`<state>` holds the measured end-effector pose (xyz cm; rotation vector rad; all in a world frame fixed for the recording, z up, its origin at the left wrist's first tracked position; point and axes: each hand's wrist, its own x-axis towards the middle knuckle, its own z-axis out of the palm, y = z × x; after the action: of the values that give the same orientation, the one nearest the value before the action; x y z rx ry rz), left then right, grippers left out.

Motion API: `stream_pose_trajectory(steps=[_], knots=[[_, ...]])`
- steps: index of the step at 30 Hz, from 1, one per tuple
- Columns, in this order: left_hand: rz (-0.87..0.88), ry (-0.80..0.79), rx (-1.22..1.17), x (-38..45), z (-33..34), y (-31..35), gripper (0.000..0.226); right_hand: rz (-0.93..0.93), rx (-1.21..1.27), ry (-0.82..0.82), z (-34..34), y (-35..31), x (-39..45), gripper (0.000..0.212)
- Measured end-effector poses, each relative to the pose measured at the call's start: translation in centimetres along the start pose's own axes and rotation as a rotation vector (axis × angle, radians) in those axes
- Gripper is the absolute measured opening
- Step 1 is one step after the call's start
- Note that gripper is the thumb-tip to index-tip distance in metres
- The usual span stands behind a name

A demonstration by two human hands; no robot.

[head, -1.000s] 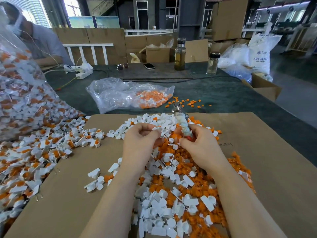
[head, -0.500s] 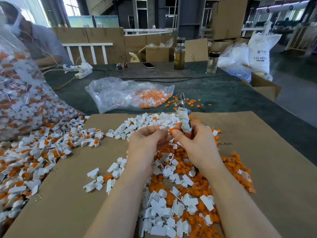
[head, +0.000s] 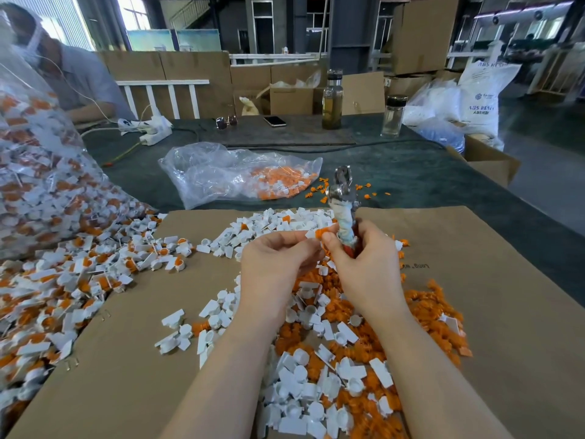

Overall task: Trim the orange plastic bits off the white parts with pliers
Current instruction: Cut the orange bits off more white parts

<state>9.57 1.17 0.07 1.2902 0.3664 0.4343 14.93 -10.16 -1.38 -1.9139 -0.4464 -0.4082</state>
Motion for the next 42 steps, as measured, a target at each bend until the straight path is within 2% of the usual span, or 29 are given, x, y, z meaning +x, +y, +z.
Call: stream_pose_trajectory(steps=[5, 12, 25, 33, 42], knots=[[0.06, 0.022, 0.052, -0.23, 0.29, 0.08, 0.006, -0.012, -0.054, 0.051, -0.01, -0.05, -0.13, 0.017], [0.141, 0.066, 0.154, -0.37, 0.45, 0.13, 0.006, -0.027, -0.078, 0.023, 0.2, -0.3, -0.14, 0.017], [0.283, 0.084, 0.286, -0.67, 0.59, 0.24, 0.025, -0.02, -0.111, 0.002, 0.08, -0.47, -0.16, 0.018], [0.311, 0.097, 0.294, -0.57, 0.74, 0.03, 0.024, -0.011, -0.095, 0.004, 0.18, -0.49, -0.09, 0.017], [0.245, 0.135, 0.326, 0.15, 0.36, -0.38, 0.015, -0.039, -0.091, -0.123, -0.28, -0.29, 0.07, 0.009]])
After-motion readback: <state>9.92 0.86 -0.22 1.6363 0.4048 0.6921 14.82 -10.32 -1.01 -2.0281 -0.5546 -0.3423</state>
